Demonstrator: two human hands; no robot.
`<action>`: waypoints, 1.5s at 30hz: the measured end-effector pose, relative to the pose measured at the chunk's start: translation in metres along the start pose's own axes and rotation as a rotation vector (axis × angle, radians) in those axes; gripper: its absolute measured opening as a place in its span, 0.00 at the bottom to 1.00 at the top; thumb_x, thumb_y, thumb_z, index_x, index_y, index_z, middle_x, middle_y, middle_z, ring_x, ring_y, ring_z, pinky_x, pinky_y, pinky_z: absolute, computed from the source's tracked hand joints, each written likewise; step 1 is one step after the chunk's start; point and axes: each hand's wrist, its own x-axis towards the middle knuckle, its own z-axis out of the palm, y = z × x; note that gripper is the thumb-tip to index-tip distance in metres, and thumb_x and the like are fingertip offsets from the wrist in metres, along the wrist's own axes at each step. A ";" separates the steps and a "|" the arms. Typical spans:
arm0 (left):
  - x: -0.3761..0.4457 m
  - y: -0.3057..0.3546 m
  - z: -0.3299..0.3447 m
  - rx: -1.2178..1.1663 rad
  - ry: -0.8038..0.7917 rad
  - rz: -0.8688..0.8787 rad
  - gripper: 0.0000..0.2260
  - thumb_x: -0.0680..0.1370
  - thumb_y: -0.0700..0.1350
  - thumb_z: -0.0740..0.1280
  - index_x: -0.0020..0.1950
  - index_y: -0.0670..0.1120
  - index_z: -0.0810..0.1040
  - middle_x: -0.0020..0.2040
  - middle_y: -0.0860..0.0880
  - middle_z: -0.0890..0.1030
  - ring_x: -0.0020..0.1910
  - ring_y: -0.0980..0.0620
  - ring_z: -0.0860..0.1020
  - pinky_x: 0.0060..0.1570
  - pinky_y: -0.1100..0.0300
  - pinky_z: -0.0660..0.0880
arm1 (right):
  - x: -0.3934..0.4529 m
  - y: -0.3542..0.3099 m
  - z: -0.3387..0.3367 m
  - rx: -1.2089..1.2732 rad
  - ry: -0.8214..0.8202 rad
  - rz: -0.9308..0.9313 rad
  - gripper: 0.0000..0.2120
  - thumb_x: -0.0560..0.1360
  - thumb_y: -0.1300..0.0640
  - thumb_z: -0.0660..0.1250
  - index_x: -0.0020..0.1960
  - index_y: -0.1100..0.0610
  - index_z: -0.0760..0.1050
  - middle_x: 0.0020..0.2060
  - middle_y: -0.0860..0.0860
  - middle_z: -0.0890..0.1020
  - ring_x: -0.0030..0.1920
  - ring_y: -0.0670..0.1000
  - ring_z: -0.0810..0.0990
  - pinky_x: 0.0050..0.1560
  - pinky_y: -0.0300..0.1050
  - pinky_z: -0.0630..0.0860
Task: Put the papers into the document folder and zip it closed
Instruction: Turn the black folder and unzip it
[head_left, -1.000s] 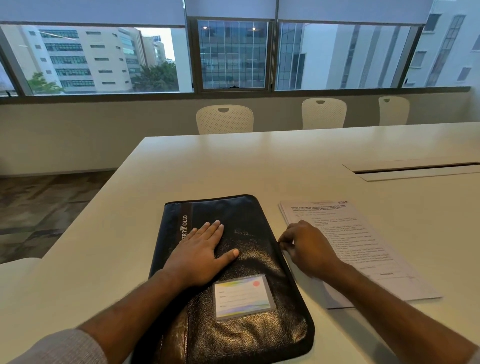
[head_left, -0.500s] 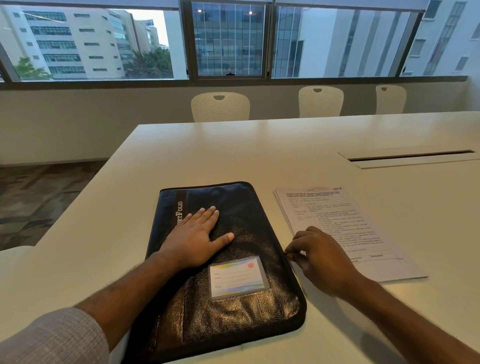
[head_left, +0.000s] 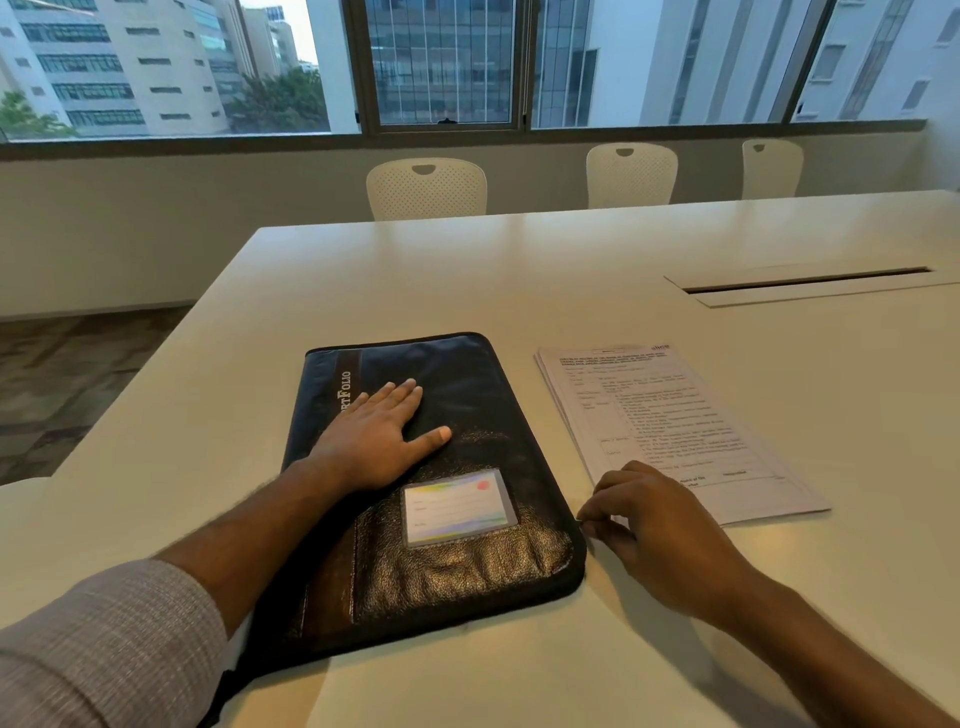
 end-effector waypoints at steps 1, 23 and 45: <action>0.000 0.000 0.000 -0.003 0.000 -0.004 0.49 0.65 0.79 0.38 0.80 0.53 0.46 0.80 0.53 0.48 0.78 0.53 0.48 0.73 0.54 0.43 | -0.004 0.000 -0.001 0.002 -0.011 -0.002 0.07 0.74 0.57 0.70 0.49 0.48 0.84 0.37 0.34 0.74 0.44 0.40 0.73 0.40 0.33 0.69; -0.131 0.004 -0.009 0.006 -0.040 0.093 0.38 0.69 0.79 0.40 0.76 0.66 0.39 0.76 0.66 0.37 0.75 0.64 0.34 0.75 0.56 0.37 | -0.025 -0.017 0.007 0.049 0.045 0.112 0.01 0.72 0.56 0.71 0.42 0.51 0.82 0.33 0.39 0.76 0.38 0.43 0.74 0.37 0.35 0.69; -0.123 0.006 -0.005 -0.213 0.126 -0.013 0.34 0.74 0.72 0.45 0.77 0.61 0.55 0.77 0.64 0.54 0.77 0.63 0.47 0.77 0.50 0.43 | -0.043 -0.086 0.040 0.204 0.066 0.148 0.06 0.72 0.49 0.69 0.39 0.51 0.80 0.32 0.42 0.78 0.36 0.43 0.75 0.36 0.37 0.72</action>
